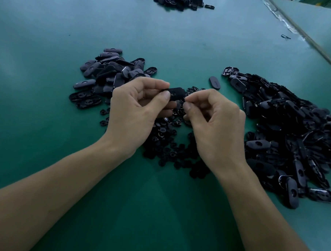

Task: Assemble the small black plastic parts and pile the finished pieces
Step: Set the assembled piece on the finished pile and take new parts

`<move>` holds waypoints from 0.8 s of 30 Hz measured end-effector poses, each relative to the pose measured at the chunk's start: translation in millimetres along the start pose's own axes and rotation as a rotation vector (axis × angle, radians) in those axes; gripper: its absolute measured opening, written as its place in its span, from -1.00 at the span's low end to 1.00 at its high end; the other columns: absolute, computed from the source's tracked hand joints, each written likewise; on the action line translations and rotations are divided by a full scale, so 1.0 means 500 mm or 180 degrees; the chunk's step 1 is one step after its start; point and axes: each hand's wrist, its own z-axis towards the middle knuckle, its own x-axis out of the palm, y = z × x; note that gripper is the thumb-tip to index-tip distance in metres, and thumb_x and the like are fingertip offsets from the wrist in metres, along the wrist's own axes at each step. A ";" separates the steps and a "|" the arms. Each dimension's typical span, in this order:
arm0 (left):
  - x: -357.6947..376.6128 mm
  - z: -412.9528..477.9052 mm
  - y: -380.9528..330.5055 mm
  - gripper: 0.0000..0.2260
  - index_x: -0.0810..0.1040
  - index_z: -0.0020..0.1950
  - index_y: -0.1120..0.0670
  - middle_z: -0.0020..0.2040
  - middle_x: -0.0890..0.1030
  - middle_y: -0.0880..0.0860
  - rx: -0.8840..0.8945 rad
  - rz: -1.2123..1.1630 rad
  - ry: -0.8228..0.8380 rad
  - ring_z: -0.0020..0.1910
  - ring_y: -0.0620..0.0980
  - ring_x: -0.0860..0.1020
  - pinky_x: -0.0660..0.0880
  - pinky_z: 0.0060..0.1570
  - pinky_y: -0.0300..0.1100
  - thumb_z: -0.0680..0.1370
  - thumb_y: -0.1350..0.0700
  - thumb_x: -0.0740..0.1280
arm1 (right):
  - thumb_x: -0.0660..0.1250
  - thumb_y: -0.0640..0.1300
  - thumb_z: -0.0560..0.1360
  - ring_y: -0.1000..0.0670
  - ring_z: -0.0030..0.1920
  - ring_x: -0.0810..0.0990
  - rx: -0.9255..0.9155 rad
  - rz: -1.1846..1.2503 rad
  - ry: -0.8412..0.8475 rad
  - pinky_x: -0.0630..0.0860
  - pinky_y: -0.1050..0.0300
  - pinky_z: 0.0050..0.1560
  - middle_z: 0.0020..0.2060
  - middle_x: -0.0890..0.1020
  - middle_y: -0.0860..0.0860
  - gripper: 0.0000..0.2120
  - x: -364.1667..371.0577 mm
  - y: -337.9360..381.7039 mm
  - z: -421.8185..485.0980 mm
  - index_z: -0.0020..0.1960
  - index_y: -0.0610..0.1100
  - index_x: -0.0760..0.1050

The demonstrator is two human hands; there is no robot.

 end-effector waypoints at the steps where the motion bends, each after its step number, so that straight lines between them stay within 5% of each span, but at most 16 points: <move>1: -0.001 0.000 0.000 -0.89 0.63 0.01 0.15 -0.20 0.72 0.07 -0.0002 0.0021 0.0004 -0.18 0.03 0.73 0.62 -0.19 -0.22 0.57 0.34 0.38 | 0.42 -0.23 0.54 0.12 -0.22 0.66 -0.0009 0.0024 -0.0001 0.56 0.30 -0.12 -0.26 0.66 0.15 -0.92 -0.001 -0.001 0.000 -0.05 -0.06 0.63; 5: -0.002 0.001 -0.001 -0.89 0.63 0.00 0.15 -0.21 0.72 0.06 -0.0021 0.0078 0.0050 -0.19 0.03 0.72 0.62 -0.19 -0.22 0.57 0.34 0.39 | 0.43 -0.22 0.54 0.13 -0.22 0.67 -0.0036 0.0169 -0.0050 0.53 0.34 -0.15 -0.26 0.67 0.15 -0.88 -0.008 -0.001 0.001 -0.05 0.00 0.66; 12: -0.001 -0.001 -0.004 -0.88 0.64 -0.02 0.14 -0.19 0.73 0.09 -0.0055 0.0123 0.0102 -0.19 0.03 0.73 0.62 -0.21 -0.23 0.55 0.35 0.41 | 0.44 -0.25 0.53 0.10 -0.20 0.72 0.0269 0.0497 -0.0041 0.65 0.09 -0.08 -0.24 0.71 0.07 -0.85 -0.014 -0.002 0.008 -0.08 0.00 0.59; 18: -0.002 -0.001 -0.003 -0.88 0.66 -0.01 0.14 -0.19 0.73 0.09 -0.0064 0.0195 0.0170 -0.19 0.03 0.73 0.62 -0.20 -0.22 0.54 0.34 0.42 | 0.48 -0.21 0.50 0.14 -0.25 0.65 0.0228 0.0525 -0.0119 0.58 0.23 -0.14 -0.28 0.68 0.12 -0.89 -0.013 -0.001 0.009 -0.12 0.00 0.64; 24: -0.002 -0.005 -0.003 -0.86 0.67 -0.03 0.09 -0.18 0.73 0.05 0.0000 0.0305 0.0298 -0.20 0.00 0.72 0.63 -0.19 -0.21 0.53 0.32 0.44 | 0.47 -0.23 0.49 0.06 -0.22 0.70 0.0414 0.0671 -0.0015 0.66 0.05 -0.08 -0.27 0.71 0.07 -0.86 -0.007 -0.004 0.004 -0.12 0.01 0.63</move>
